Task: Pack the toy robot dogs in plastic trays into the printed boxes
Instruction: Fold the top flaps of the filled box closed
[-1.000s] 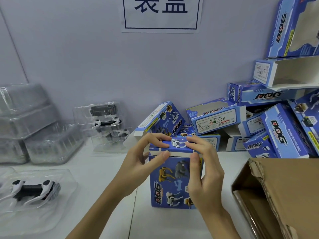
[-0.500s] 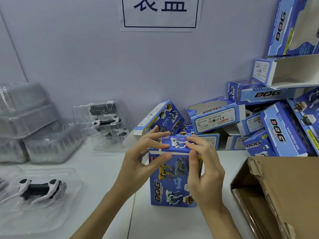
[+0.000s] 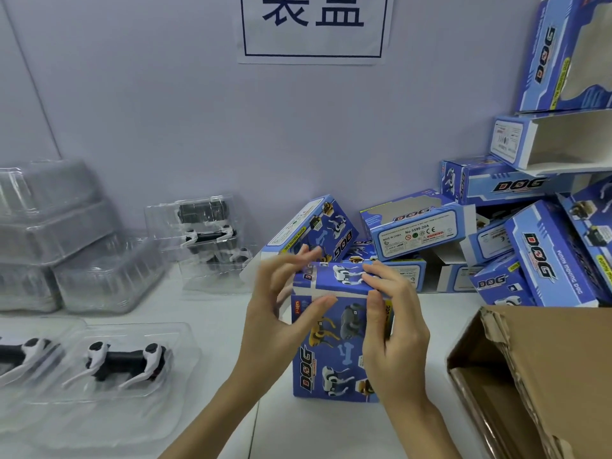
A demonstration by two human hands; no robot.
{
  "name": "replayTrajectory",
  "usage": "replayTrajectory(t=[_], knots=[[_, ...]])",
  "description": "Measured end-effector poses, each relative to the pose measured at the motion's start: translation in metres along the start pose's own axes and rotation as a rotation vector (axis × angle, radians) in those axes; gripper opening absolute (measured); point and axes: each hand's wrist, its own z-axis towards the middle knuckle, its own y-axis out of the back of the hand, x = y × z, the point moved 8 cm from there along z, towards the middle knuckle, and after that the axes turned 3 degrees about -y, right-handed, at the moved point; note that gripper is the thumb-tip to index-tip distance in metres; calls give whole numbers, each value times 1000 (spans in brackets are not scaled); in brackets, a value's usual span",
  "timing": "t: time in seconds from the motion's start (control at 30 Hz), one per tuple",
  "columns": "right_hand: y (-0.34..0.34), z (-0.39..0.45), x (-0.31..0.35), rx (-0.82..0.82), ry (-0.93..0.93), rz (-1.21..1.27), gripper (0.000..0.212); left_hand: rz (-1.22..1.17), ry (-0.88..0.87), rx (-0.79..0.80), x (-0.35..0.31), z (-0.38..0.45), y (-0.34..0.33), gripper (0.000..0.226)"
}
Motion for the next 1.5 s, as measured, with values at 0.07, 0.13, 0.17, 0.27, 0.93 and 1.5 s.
replayTrajectory(t=[0.07, 0.13, 0.17, 0.27, 0.93, 1.5], knots=[[1, 0, 0, -7, -6, -5, 25, 18, 5, -107, 1, -2, 3, 47], [0, 0, 0, -14, -5, -23, 24, 87, 16, -193, 2, -5, 7, 41], [-1, 0, 1, -15, -4, -33, 24, 89, 36, -221, 3, -6, 9, 36], [-3, -1, 1, -9, -6, -55, 29, -34, 102, -228, 8, -6, 9, 26], [-3, 1, 0, -11, -36, -12, 29, 202, -74, 207, -8, 13, 20, 31], [0, 6, -5, 63, -92, 120, 31, 132, 197, 274, 13, 0, -2, 33]])
